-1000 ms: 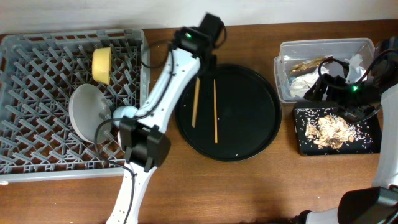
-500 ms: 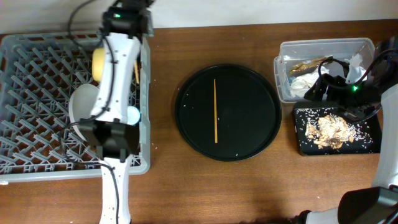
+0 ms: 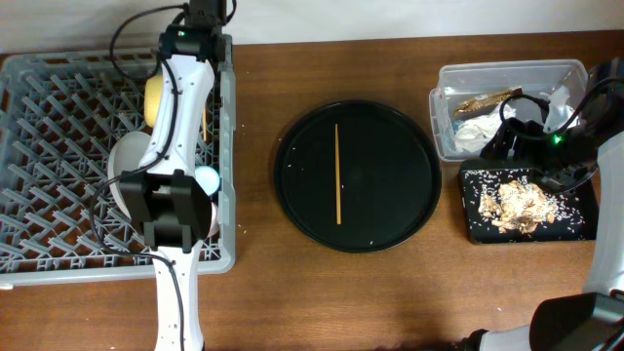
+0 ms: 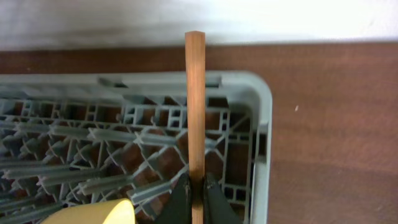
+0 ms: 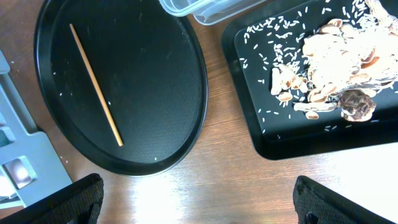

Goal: Sort waste into correct bins and load items into the dishwasher rack
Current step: 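Grasp the chopstick and carry it to the rack's right edge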

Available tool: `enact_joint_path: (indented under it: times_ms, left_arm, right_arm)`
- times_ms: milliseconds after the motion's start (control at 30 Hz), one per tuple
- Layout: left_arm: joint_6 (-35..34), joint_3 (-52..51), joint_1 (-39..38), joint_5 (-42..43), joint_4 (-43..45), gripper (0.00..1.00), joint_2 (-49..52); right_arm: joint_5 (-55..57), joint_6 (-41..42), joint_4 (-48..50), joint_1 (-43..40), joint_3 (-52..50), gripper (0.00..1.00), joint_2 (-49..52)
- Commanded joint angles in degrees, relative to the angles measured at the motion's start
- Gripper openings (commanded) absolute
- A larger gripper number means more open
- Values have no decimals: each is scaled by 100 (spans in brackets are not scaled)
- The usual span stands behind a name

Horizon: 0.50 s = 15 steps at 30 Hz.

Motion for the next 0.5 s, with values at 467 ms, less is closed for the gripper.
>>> enact_joint_path:
  times_ms: [467]
  left_arm:
    - [81,363,-420,885,-708,84,-1451]
  right_arm:
    - [94,-24,-90,-7,-11,99,-28]
